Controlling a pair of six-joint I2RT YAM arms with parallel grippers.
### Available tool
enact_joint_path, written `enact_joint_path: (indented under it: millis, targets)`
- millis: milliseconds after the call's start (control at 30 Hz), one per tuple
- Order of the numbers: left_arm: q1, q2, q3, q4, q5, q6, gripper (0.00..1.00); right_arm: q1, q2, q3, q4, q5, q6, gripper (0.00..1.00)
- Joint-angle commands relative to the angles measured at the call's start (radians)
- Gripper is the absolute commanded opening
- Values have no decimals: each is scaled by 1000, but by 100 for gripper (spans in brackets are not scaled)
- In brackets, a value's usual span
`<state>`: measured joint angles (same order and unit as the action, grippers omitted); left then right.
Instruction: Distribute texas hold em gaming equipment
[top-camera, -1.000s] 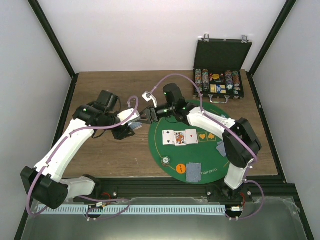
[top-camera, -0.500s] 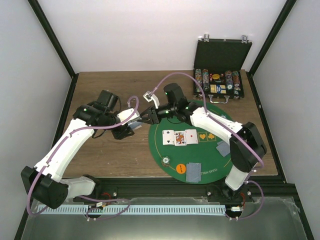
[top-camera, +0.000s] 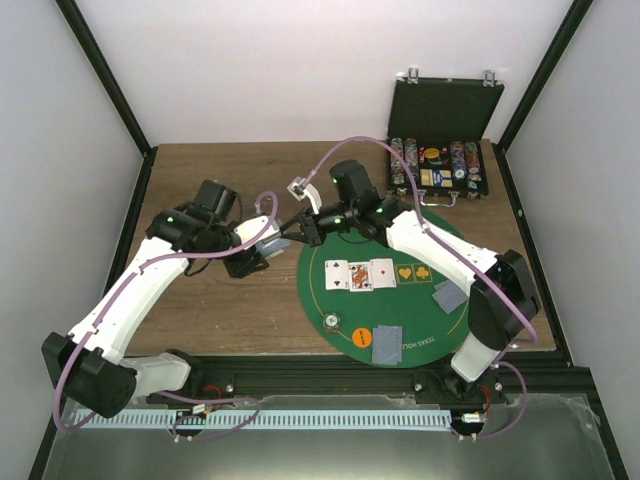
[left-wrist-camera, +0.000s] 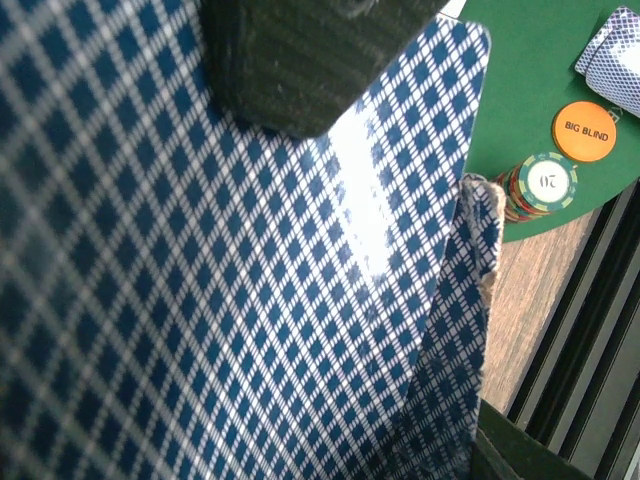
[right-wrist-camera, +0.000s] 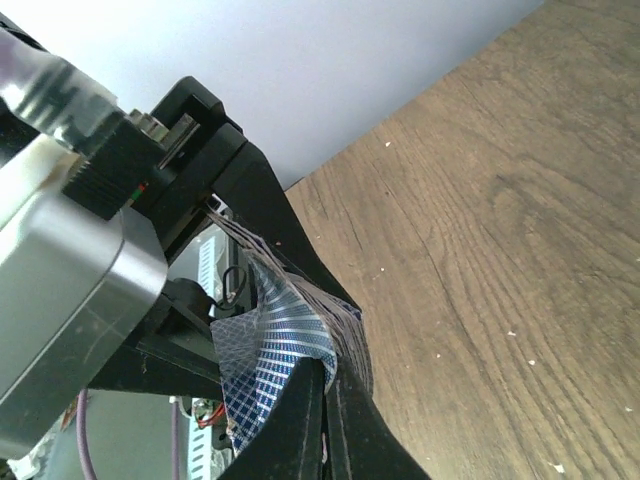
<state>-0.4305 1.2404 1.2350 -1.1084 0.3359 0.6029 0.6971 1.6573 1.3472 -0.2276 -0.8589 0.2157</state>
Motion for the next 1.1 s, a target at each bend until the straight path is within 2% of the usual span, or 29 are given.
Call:
enact_joint_path:
  millis: [0, 400, 667, 967, 1067]
  targets:
    - [0, -4, 6, 7, 23, 0, 49, -12, -45, 65, -125, 81, -87, 1]
    - [-2, -2, 12, 4, 20, -1, 49, -50, -125, 85, -239, 113, -217, 1]
    - [-1, 1, 18, 4, 23, -2, 49, -49, -80, 66, -148, 3, -150, 1]
    - [-2, -4, 13, 12, 24, 0, 49, -15, -24, 65, -90, -19, -115, 2]
    - [-2, -5, 12, 12, 25, 1, 49, -15, -17, 60, -82, -16, -108, 7]
